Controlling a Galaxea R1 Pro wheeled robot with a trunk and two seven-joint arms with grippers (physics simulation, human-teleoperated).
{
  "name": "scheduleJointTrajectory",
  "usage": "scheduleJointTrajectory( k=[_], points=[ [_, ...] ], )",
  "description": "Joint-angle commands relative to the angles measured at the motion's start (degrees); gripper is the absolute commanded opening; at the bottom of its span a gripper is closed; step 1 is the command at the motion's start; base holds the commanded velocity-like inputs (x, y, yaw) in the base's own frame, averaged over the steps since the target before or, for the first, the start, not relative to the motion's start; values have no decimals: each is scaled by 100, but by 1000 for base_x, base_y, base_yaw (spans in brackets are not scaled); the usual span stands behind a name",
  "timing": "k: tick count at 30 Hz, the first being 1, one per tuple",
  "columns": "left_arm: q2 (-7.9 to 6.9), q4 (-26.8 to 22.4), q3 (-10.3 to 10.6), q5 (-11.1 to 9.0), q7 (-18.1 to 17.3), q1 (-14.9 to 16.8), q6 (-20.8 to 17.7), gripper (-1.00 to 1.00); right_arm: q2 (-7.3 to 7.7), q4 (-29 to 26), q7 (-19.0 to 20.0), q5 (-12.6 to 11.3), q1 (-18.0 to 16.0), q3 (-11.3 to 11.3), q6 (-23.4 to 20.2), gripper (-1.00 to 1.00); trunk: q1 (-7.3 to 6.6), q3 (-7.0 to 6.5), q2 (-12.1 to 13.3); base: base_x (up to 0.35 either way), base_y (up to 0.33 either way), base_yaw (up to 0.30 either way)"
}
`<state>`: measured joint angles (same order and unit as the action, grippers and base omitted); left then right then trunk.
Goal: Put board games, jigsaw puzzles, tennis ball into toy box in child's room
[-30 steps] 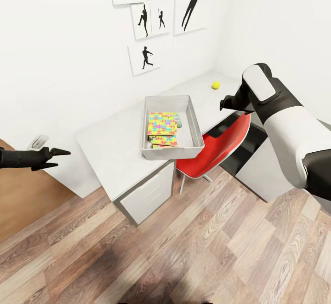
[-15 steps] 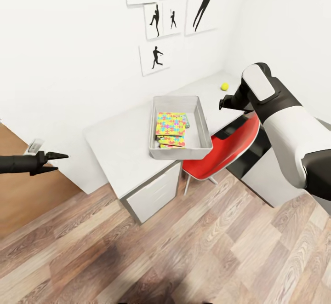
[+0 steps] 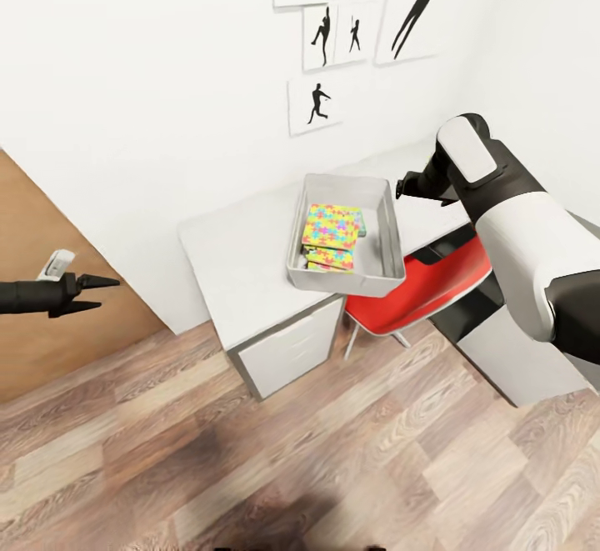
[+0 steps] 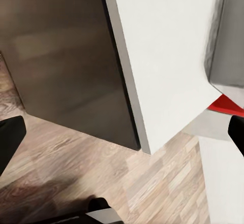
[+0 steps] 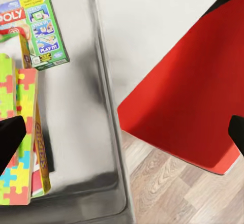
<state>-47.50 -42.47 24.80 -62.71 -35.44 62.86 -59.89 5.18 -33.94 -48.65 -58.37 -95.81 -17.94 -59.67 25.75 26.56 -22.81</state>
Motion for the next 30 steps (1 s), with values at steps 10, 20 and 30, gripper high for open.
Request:
scheduleJointTrajectory(
  k=[10, 20, 30],
  points=[
    [-6, -30, 34, 13, -50, 16, -5, 100, 14, -7, -64, -69, -5, -53, -13, 100, 4, 31, -11, 24, -276, 179],
    [-8, -33, 34, 10, -51, 16, -5, 100, 17, 2, -74, -70, -4, -54, -18, 100, 4, 33, -11, 30, -289, 12],
    [-11, -39, 32, 0, -58, 16, -5, 100, 6, 2, -74, -55, -5, -62, -19, 100, 4, 33, -11, 107, -234, 0]
  ],
)
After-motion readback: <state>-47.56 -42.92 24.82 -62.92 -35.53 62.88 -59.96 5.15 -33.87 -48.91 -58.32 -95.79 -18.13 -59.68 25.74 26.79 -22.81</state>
